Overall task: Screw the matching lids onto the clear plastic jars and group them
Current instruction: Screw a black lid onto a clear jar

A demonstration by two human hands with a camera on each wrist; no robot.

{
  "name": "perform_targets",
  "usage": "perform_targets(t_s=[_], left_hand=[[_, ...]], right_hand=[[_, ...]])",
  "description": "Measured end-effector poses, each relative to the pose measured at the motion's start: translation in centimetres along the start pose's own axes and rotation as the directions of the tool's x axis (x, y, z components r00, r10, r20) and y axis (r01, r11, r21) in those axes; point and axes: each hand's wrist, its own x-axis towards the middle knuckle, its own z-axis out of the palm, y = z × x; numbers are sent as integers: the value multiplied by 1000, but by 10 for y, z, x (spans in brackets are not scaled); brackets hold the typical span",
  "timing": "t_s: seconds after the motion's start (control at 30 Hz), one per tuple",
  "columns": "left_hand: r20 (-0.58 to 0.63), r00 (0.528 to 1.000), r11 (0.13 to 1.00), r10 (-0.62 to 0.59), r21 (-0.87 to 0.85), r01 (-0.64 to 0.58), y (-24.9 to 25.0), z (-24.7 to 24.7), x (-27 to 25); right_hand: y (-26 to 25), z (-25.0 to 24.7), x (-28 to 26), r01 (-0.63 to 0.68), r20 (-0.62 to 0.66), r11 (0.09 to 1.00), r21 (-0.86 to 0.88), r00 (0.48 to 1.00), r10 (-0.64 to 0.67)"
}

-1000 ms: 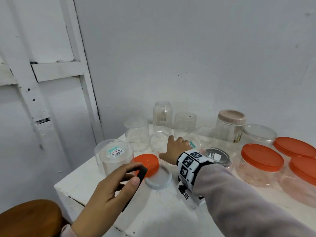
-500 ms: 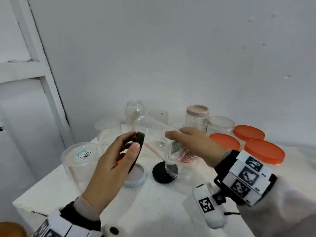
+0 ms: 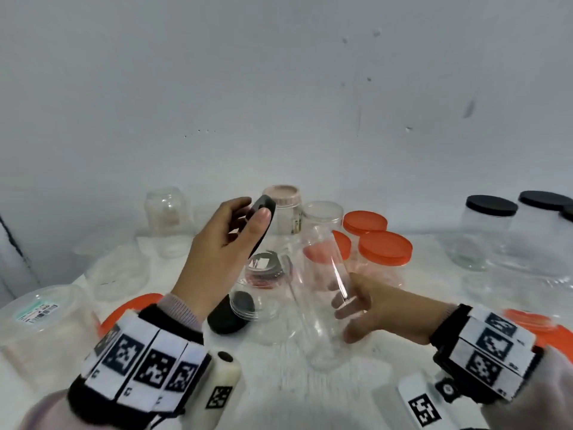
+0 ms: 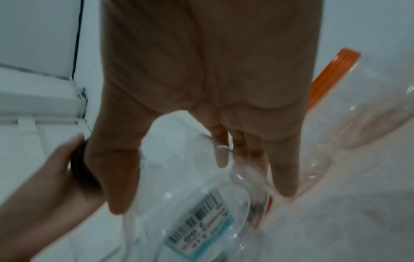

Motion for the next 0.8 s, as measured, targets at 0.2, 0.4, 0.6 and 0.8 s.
perform_targets(t_s=[0.2, 0.4, 0.6, 0.8], left_hand=[[240, 971, 980, 0, 193, -47, 6, 51, 13], [378, 926, 944, -21, 313, -107, 8, 84, 16], [459, 887, 913, -47, 380, -148, 1, 98, 11], [476, 878, 898, -42, 404, -177, 0, 110, 16]], right_hand=[[34, -18, 10, -79, -54, 981, -179, 996, 71], [51, -20, 23, -97, -31, 970, -224, 995, 93], [48, -27, 17, -36, -25, 990, -138, 999, 32], [46, -32, 14, 1, -6, 993, -120, 1000, -1]])
